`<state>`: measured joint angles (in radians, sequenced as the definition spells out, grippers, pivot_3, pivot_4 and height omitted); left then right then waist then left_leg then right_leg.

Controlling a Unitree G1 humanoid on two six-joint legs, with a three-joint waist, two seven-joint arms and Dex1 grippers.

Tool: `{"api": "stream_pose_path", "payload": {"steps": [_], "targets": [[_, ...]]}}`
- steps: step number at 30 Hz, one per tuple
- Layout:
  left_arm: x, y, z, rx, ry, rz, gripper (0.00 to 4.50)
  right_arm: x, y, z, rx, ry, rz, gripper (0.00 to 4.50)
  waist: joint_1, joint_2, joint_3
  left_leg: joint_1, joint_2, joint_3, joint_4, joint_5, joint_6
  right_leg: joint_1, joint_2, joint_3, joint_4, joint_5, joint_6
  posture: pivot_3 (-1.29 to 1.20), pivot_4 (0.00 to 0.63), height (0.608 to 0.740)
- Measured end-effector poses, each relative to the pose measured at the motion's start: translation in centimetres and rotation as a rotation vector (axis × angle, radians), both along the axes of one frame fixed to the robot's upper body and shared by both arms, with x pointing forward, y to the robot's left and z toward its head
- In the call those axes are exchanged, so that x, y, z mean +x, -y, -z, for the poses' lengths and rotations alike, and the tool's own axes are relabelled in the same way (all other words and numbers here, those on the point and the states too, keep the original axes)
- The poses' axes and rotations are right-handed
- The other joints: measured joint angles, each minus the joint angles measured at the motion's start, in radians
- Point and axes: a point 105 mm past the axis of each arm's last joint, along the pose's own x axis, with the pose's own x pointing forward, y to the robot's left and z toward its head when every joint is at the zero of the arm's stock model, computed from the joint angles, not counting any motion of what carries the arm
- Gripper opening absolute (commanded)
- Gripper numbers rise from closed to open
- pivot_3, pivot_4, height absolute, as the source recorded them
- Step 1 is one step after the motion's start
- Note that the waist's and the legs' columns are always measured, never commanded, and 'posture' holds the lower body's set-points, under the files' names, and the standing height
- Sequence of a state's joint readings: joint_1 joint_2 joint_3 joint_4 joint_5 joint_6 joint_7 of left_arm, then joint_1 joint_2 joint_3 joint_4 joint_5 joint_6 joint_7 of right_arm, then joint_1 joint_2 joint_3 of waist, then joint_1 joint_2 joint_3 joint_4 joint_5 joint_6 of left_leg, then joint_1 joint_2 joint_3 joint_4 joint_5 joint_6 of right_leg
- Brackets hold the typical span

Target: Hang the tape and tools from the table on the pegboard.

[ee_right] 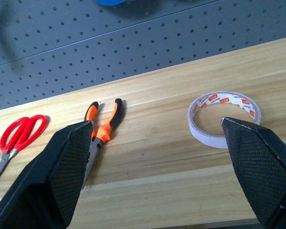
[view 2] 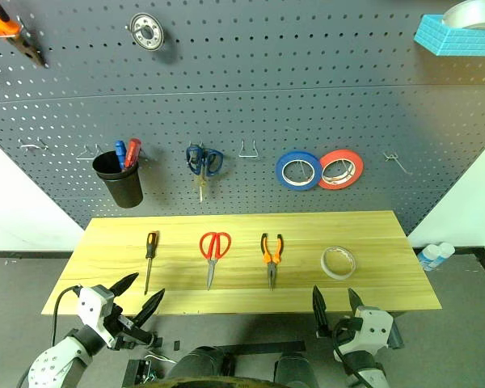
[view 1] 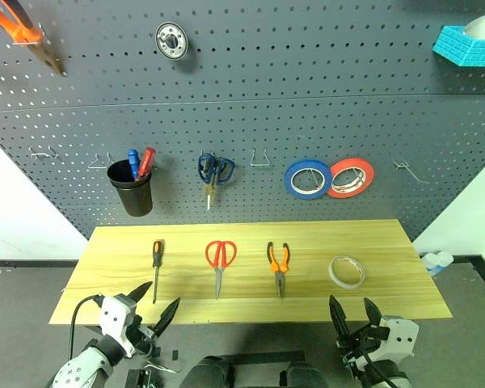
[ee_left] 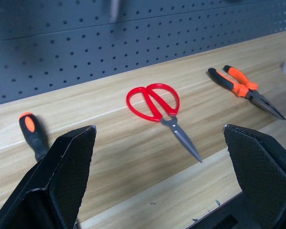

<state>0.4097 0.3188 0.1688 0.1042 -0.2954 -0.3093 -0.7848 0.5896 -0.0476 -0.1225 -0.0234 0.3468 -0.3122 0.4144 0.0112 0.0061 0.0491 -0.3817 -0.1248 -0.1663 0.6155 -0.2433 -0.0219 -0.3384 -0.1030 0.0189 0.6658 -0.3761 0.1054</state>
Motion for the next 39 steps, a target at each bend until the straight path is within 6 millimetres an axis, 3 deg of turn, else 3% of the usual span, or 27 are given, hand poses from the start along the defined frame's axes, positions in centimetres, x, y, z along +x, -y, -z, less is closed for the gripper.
{"api": "stream_pose_path", "payload": {"steps": [2, 8, 9, 11, 13, 14, 15, 16, 18, 21, 26, 39], "targets": [[0.0, 0.2, -0.1, 0.002, 0.003, 0.027, 4.46, 0.0, 0.0, 0.0, -0.001, -0.001, 0.001, 4.50, 0.000, 0.000, 0.000, 0.000, 0.000, 0.000, 0.000, 0.000, 0.000, 0.000, 0.000, 0.000, 0.000, 0.000, 0.000, -0.05, 0.033, 0.719], [-0.8, 3.2, -0.4, 0.022, 0.012, 0.346, 4.46, 0.8, 0.4, -0.5, -0.019, 0.003, -0.002, 4.50, -0.001, 0.001, 0.003, 0.000, 0.000, 0.001, 0.000, 0.000, 0.000, 0.000, 0.000, 0.001, 0.000, 0.000, -0.001, -0.05, 0.045, 0.719], [-0.2, 3.6, -0.4, 0.023, -0.004, 0.402, 4.46, 0.8, 0.6, -0.9, -0.021, 0.003, 0.008, 4.50, 0.002, 0.001, 0.005, 0.001, 0.000, 0.001, 0.000, 0.000, 0.000, 0.001, 0.000, 0.001, 0.000, 0.000, -0.001, -0.05, 0.045, 0.719], [4.3, 3.4, -1.9, 0.059, -0.027, 0.477, 4.46, 1.4, 1.0, -1.4, -0.030, -0.009, 0.006, 4.50, 0.034, 0.000, 0.012, -0.003, 0.001, -0.004, 0.001, 0.002, -0.001, -0.003, 0.002, -0.003, 0.005, 0.002, -0.003, -0.05, 0.052, 0.719], [9.5, 2.2, -6.6, 0.148, 0.037, 0.516, 4.46, 3.5, 1.0, -3.9, -0.046, 0.040, -0.018, 4.50, 0.030, -0.002, 0.014, -0.006, 0.002, -0.007, 0.003, 0.005, -0.005, -0.010, 0.007, -0.002, 0.010, 0.006, -0.009, -0.06, 0.056, 0.719], [11.0, 2.1, -8.9, 0.171, 0.091, 0.529, 4.46, 4.5, 0.9, -5.9, -0.059, 0.090, -0.025, 4.50, 0.018, -0.002, 0.011, -0.005, 0.002, -0.005, 0.002, 0.006, -0.005, -0.012, 0.008, 0.004, 0.010, 0.007, -0.008, -0.06, 0.058, 0.719], [11.4, 2.2, -9.8, 0.174, 0.109, 0.545, 4.46, 5.0, 0.9, -7.0, -0.066, 0.109, -0.032, 4.50, 0.002, 0.002, 0.008, -0.004, 0.001, -0.004, 0.002, 0.006, -0.005, -0.012, 0.008, 0.007, 0.010, 0.007, -0.007, -0.06, 0.060, 0.719], [11.7, 2.3, -10.2, 0.170, 0.113, 0.561, 4.46, 5.3, 0.8, -7.7, -0.073, 0.113, -0.041, 4.50, -0.013, 0.005, 0.006, -0.003, 0.000, -0.002, 0.000, 0.005, -0.004, -0.012, 0.006, 0.009, 0.009, 0.008, -0.002, -0.06, 0.064, 0.719], [11.6, 2.8, -9.1, 0.145, 0.040, 0.607, 4.46, 6.0, 0.7, -8.2, -0.084, 0.069, -0.059, 4.50, -0.041, 0.005, 0.007, -0.002, -0.001, 0.000, -0.003, 0.004, -0.002, -0.015, 0.007, 0.015, 0.009, 0.009, 0.002, -0.06, 0.068, 0.719], [11.4, 3.1, -7.9, 0.125, -0.037, 0.646, 4.46, 7.2, 0.7, -8.7, -0.115, 0.010, -0.072, 4.50, -0.064, -0.009, 0.016, -0.010, 0.002, -0.004, -0.003, 0.005, -0.003, -0.020, 0.011, 0.016, 0.010, 0.009, 0.001, -0.06, 0.074, 0.719], [11.7, 3.5, -8.9, 0.133, -0.019, 0.680, 4.46, 7.9, 0.4, -8.8, -0.123, -0.037, -0.073, 4.50, -0.057, -0.011, 0.017, -0.009, 0.001, -0.004, -0.001, 0.005, -0.003, -0.022, 0.010, 0.016, 0.010, 0.009, 0.001, -0.07, 0.062, 0.719], [11.3, 4.3, -7.8, 0.098, -0.043, 0.681, 4.46, 8.2, -0.7, -8.6, -0.116, -0.037, -0.093, 4.50, -0.056, -0.011, 0.016, -0.007, 0.001, -0.003, 0.001, 0.005, -0.004, -0.020, 0.011, 0.018, 0.013, 0.013, 0.003, -0.08, 0.029, 0.719]]}}
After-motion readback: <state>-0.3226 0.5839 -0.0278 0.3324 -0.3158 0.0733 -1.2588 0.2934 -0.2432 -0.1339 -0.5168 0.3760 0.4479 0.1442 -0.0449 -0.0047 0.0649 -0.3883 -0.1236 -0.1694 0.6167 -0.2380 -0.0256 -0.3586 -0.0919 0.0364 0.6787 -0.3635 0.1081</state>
